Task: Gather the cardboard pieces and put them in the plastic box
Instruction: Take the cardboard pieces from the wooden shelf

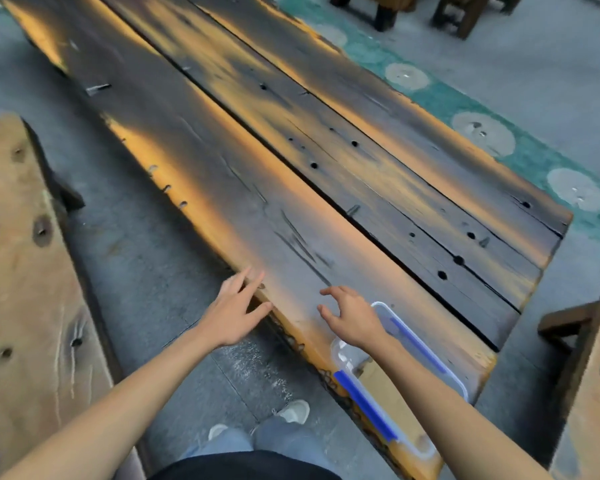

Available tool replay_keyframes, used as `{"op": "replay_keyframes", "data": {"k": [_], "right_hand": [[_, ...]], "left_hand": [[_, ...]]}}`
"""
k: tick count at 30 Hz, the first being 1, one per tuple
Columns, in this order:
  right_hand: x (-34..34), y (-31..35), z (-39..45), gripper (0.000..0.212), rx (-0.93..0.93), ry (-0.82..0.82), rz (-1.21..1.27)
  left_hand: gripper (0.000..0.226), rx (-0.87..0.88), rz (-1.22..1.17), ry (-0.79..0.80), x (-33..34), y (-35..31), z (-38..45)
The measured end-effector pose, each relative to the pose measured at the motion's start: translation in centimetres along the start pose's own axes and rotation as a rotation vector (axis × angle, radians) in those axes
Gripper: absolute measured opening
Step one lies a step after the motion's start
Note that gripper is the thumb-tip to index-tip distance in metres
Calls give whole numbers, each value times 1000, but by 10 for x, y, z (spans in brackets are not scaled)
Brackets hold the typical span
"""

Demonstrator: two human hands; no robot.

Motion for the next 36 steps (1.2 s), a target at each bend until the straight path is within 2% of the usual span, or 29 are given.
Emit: {"op": "replay_keyframes", "data": {"k": [6, 15, 21, 31, 36], "right_hand": [[11, 57, 13, 62, -138, -21, -111], [32, 156, 35, 67, -364, -53, -242], [56, 218, 43, 68, -545, 35, -266], [91, 327, 46, 69, -930, 209, -420], [118, 390, 22, 69, -1155, 311, -496]], "left_hand": [[73, -115, 131, -188, -24, 42, -45], [72, -336, 112, -354, -40, 112, -134], [72, -487, -1, -444, -34, 134, -196], [73, -797, -100, -691, -10, 155, -292], [74, -1017, -146, -821, 20, 147, -356]]}}
Point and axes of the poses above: each hand's wrist, its own z-axis towards the middle knuckle, its own x-axis out of the palm, y = z × x, the point moved 2 cm from there along z, towards the middle knuckle, and after that the axes turned 11 degrees about y, right-handed, at the moved point
